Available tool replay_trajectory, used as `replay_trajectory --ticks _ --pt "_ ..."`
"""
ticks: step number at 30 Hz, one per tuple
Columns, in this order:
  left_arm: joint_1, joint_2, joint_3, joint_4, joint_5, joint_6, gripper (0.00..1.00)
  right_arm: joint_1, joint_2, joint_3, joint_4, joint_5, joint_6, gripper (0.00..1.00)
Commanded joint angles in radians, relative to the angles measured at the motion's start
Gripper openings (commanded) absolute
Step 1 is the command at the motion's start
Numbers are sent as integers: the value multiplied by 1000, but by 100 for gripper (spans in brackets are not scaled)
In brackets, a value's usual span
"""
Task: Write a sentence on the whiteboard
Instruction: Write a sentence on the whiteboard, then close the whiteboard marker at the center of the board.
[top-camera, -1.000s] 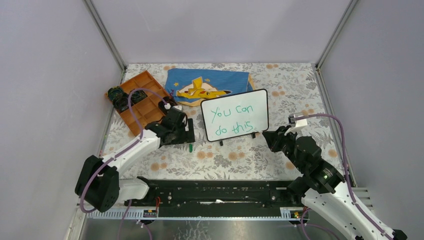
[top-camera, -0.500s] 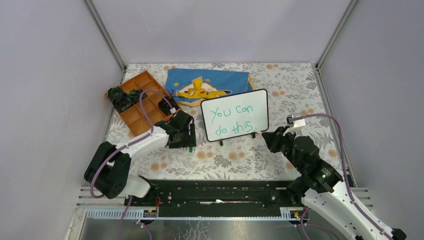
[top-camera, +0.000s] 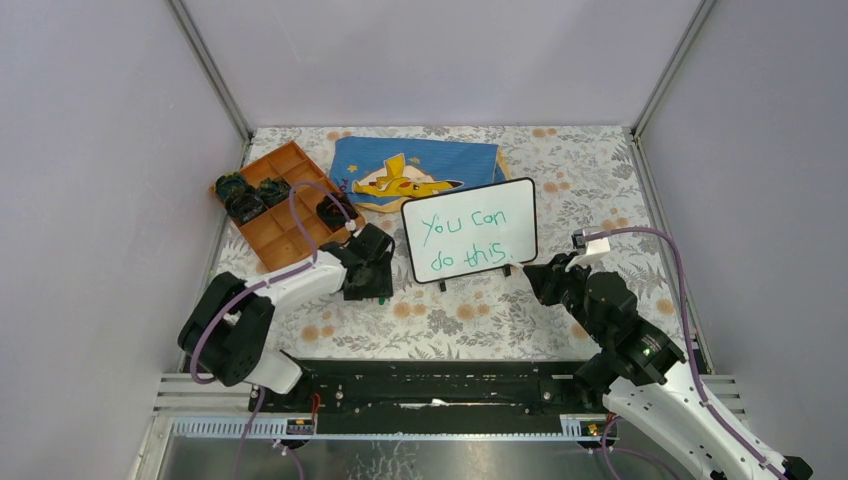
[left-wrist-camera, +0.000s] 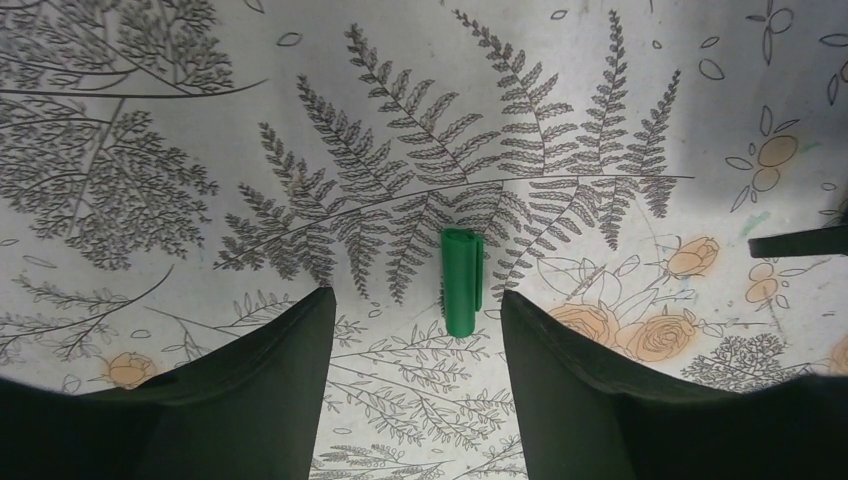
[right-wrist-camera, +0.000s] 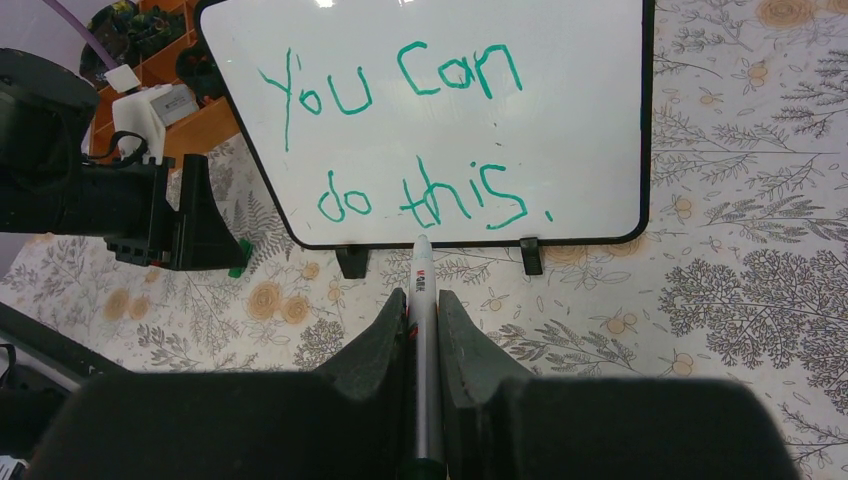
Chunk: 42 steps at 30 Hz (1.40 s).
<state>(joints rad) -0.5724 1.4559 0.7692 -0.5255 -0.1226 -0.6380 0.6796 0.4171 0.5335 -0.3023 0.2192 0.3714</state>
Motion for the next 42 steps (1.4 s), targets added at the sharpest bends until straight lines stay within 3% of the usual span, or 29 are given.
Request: replay_trajectory --ticks 1,21,42 --pt "-22 43 41 50 -41 -31 67 -5 -3 11 31 6 -7 0" --pt "-74 137 73 20 -141 -85 49 -6 -6 7 37 21 -18 0" --pt "-132 149 42 10 -169 -156 42 -6 -23 7 18 33 -12 0"
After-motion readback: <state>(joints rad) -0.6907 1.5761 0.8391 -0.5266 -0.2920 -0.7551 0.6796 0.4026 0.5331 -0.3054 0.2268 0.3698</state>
